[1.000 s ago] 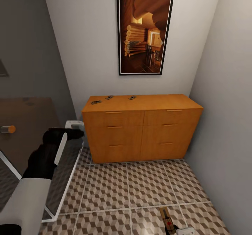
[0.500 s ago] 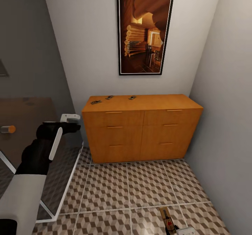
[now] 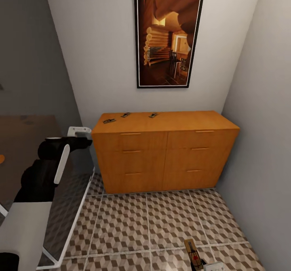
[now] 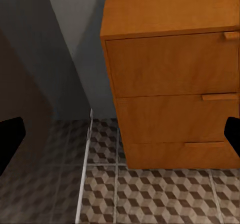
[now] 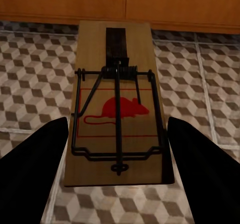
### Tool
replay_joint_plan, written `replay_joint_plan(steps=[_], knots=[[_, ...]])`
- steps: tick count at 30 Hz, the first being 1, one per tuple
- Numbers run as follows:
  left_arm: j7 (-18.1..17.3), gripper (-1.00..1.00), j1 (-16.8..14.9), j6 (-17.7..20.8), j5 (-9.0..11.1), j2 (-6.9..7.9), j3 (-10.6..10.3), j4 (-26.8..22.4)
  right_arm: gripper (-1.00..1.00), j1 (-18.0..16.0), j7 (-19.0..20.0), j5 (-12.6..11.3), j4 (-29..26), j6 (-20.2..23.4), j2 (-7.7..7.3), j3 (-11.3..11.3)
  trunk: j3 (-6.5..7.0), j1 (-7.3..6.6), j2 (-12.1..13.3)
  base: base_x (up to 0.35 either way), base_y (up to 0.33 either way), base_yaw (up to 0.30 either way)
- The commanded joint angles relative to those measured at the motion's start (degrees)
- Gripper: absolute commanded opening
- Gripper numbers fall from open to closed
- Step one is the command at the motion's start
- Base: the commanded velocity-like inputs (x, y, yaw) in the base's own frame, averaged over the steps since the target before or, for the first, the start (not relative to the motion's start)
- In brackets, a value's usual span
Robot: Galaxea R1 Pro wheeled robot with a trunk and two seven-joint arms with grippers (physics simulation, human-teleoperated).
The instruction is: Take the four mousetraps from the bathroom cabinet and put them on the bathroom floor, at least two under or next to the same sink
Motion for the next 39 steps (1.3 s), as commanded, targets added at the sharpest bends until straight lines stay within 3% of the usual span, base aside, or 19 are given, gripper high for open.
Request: replay_joint_plan(steps=[1, 8, 31, 39], knots=[[0.1, 1.0, 0.0, 0.2, 0.1, 0.02, 0.0, -0.9, -1.0, 0.0, 0.0, 0.2, 0.0, -0.2, -0.02, 0.0, -0.06, 0.01, 0.0, 0.045, 0.0, 0.0], [0.1, 1.0, 0.0, 0.2, 0.1, 0.03, 0.1, -3.9, -1.0, 0.0, 0.0, 0.2, 0.0, -0.1, -0.01, 0.1, -0.06, 0.01, 0.0, 0.012, 0.0, 0.0], [0.1, 1.0, 0.0, 0.2, 0.1, 0.03, 0.1, -5.6, -1.0, 0.0, 0.0, 0.2, 0.0, -0.1, 0.12, 0.1, -0.06, 0.01, 0.0, 0.0, 0.0, 0.0], [0.1, 1.0, 0.0, 0.2, 0.1, 0.03, 0.2, -5.5, -1.0, 0.0, 0.0, 0.2, 0.0, -0.1, 0.07, 0.1, -0.06, 0.01, 0.0, 0.195, 0.0, 0.0]])
